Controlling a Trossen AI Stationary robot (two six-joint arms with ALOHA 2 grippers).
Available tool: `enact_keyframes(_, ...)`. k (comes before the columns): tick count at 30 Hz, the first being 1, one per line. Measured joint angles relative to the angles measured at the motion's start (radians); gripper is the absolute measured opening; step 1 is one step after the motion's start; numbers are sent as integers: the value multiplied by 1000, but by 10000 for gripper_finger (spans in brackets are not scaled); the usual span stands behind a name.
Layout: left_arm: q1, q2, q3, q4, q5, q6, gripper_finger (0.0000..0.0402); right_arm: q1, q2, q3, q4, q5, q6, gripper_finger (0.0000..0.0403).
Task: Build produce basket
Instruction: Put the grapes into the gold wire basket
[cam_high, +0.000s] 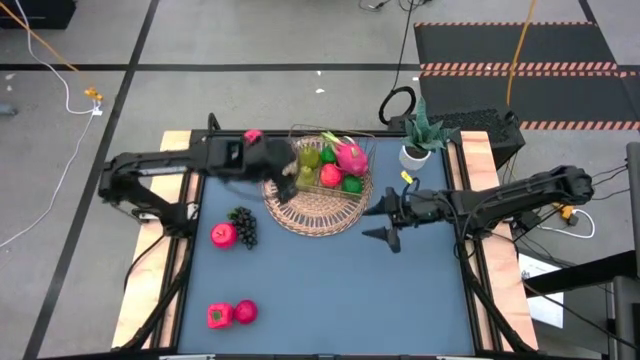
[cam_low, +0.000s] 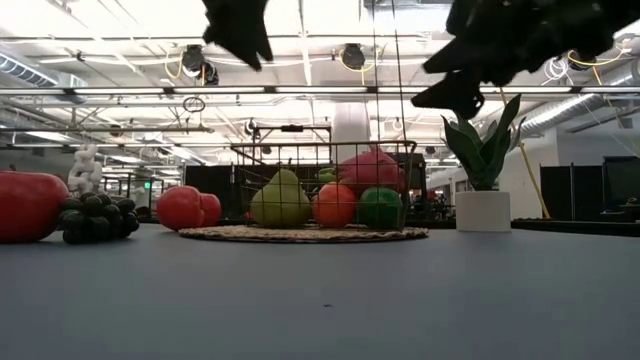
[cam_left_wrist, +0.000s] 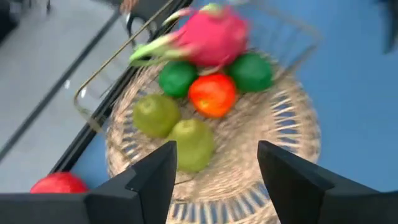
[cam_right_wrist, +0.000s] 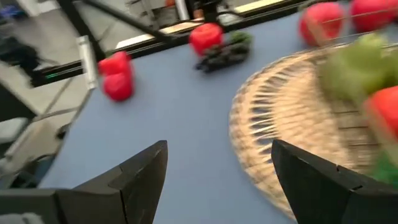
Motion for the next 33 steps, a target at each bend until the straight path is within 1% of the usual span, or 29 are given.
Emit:
enact_keyframes(5, -151, -102, -129, 3, -161, -86, 212, 96, 0, -38, 86, 5, 18, 283)
enact_keyframes(7, -199, -144, -204, -4, -186, -133, 207, 130, 11, -38, 126, 5, 12, 283)
enact_keyframes(9, -244, -195, -291, 2, -188, -210, 201, 161, 46, -38, 168, 7, -24, 283)
enact_keyframes(12, -321, -271, -427, 4, -199, -369, 195, 199, 149, -38, 295, 36, -82, 283)
enact_keyframes(16, -459, -359, -600, 29, -205, -578, 191, 206, 339, -22, 538, 30, -171, 283)
enact_keyframes(18, -525, -387, -682, 81, -208, -621, 193, 199, 435, 15, 653, 30, -204, 283)
enact_keyframes(20, -573, -394, -760, 176, -217, -622, 196, 189, 517, 75, 703, 29, -237, 283)
enact_keyframes(23, -623, -393, -858, 343, -220, -570, 197, 163, 620, 220, 639, -3, -247, 283)
enact_keyframes(26, -661, -379, -917, 481, -222, -489, 192, 135, 713, 388, 482, -22, -246, 283)
enact_keyframes(30, -715, -382, -932, 533, -223, -450, 182, 104, 815, 588, 270, -23, -252, 283)
enact_keyframes(33, -765, -384, -917, 515, -224, -449, 173, 91, 878, 697, 182, -26, -303, 283)
